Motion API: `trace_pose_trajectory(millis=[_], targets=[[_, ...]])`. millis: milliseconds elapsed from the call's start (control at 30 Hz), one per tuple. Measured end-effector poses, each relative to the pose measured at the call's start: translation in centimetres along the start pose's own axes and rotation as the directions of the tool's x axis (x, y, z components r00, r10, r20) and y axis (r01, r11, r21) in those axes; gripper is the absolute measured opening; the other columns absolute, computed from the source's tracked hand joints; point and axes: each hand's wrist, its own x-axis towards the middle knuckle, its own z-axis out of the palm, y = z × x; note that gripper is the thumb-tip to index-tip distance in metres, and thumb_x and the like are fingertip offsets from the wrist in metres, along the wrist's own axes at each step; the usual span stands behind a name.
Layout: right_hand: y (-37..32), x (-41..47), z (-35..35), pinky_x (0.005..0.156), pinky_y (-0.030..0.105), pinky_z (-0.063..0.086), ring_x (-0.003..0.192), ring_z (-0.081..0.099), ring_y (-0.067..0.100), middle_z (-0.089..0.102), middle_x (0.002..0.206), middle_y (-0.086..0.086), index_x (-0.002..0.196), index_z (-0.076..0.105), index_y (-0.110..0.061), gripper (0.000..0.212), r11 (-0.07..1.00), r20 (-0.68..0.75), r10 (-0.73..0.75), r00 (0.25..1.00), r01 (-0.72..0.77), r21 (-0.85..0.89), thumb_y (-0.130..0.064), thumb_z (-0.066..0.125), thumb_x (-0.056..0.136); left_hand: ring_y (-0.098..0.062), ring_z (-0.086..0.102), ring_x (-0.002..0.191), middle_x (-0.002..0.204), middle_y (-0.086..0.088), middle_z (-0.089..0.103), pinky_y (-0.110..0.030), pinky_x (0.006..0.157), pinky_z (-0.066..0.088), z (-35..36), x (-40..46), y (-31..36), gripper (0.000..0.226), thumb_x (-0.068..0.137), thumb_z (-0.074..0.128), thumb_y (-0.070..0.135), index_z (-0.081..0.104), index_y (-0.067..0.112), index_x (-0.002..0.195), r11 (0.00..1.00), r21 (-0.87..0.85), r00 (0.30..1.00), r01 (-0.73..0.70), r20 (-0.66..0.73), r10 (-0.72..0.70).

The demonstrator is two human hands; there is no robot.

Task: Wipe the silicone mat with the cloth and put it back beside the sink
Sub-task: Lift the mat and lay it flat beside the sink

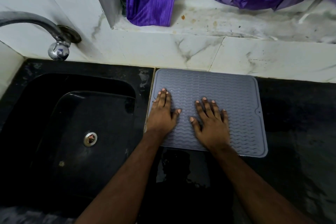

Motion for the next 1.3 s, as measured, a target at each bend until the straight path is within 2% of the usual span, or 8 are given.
trace_pose_trajectory(millis=[167,500,633,767,900,1033,1167,1300], targets=[[-0.1,-0.1,0.0,0.119,0.055,0.01,0.153,0.005,0.019,0.007,0.166,-0.01,0.157,0.013,-0.037,0.066,1.0,-0.002,0.002,1.0,-0.002,-0.005,-0.064,0.026,0.098,-0.026,0.006,0.155,0.168,-0.012,0.007,-0.038,0.126,0.01,0.2,0.2,-0.6,0.088,0.096,0.034,0.062,0.012,0.006,0.16,1.0,0.014,1.0,-0.003,-0.01,0.003],[-0.1,0.0,-0.5,0.119,0.054,0.011,0.152,0.007,0.019,0.01,0.166,-0.009,0.157,0.015,-0.037,0.065,1.0,0.001,-0.014,1.0,0.014,-0.018,-0.063,0.026,0.098,-0.026,0.001,0.155,0.168,-0.012,0.003,-0.039,0.126,0.005,0.4,0.1,0.2,0.085,0.1,0.047,0.051,0.009,0.007,0.16,0.998,-0.019,0.999,0.051,-0.012,-0.052],[-0.4,0.0,-0.5,0.119,0.055,0.011,0.152,0.009,0.021,0.011,0.166,-0.008,0.157,0.016,-0.036,0.064,1.0,0.009,-0.011,1.0,0.011,-0.027,-0.06,0.027,0.099,-0.026,0.004,0.155,0.168,-0.011,0.006,-0.038,0.126,0.008,-0.4,-0.6,0.6,0.082,0.1,0.047,0.052,0.013,0.007,0.16,0.995,-0.06,0.997,0.074,-0.001,-0.074],[-2.2,-0.2,-1.1,0.118,0.057,0.015,0.151,0.013,0.025,0.017,0.165,-0.001,0.156,0.024,-0.027,0.062,0.999,0.018,0.043,0.999,-0.043,-0.019,-0.05,0.029,0.098,-0.028,0.016,0.153,0.165,-0.015,0.019,-0.039,0.125,0.018,-1.4,-3.5,0.4,0.072,0.101,0.051,0.042,0.028,0.001,0.155,0.989,-0.07,0.986,0.133,-0.091,-0.139],[-7.0,-1.9,-1.6,0.114,0.061,0.021,0.148,0.02,0.028,0.024,0.162,0.005,0.153,0.031,-0.026,0.059,0.998,0.024,-0.038,0.999,0.036,0.056,-0.047,0.039,0.098,-0.033,0.044,0.134,0.149,-0.019,0.044,-0.041,0.111,0.041,-2.0,-8.3,-0.2,0.052,0.096,0.059,0.024,0.051,0.0,0.141,0.99,0.056,0.982,0.128,-0.149,-0.118],[-8.9,-3.9,-0.1,0.114,0.068,0.009,0.151,0.003,0.036,0.008,0.166,-0.001,0.154,0.023,-0.039,0.06,0.995,0.145,-0.088,0.986,0.08,0.057,-0.057,0.036,0.098,-0.031,0.057,0.106,0.127,-0.014,0.055,-0.041,0.086,0.051,-1.6,-11.7,-0.9,0.038,0.088,0.066,0.018,0.063,0.004,0.123,0.976,0.146,0.982,0.158,-0.128,-0.14],[-8.5,-4.0,0.2,0.114,0.07,0.003,0.151,-0.005,0.037,0.004,0.167,-0.002,0.155,0.019,-0.041,0.061,0.994,0.176,-0.11,0.978,0.107,0.027,-0.062,0.029,0.098,-0.029,0.059,0.103,0.124,-0.014,0.057,-0.038,0.085,0.054,-1.3,-12.9,-1.2,0.031,0.089,0.068,0.014,0.067,0.001,0.116,0.976,0.15,0.981,0.159,-0.133,-0.14],[-8.7,-3.9,-0.4,0.114,0.07,0.001,0.15,-0.01,0.037,-0.002,0.166,-0.003,0.155,0.013,-0.042,0.061,0.995,0.202,-0.104,0.974,0.103,0.015,-0.063,0.024,0.099,-0.028,0.048,0.119,0.137,-0.013,0.045,-0.04,0.088,0.056,-1.4,-13.4,-0.4,0.032,0.097,0.058,0.011,0.061,-0.003,0.125,0.982,0.054,0.981,0.183,-0.077,-0.179]])
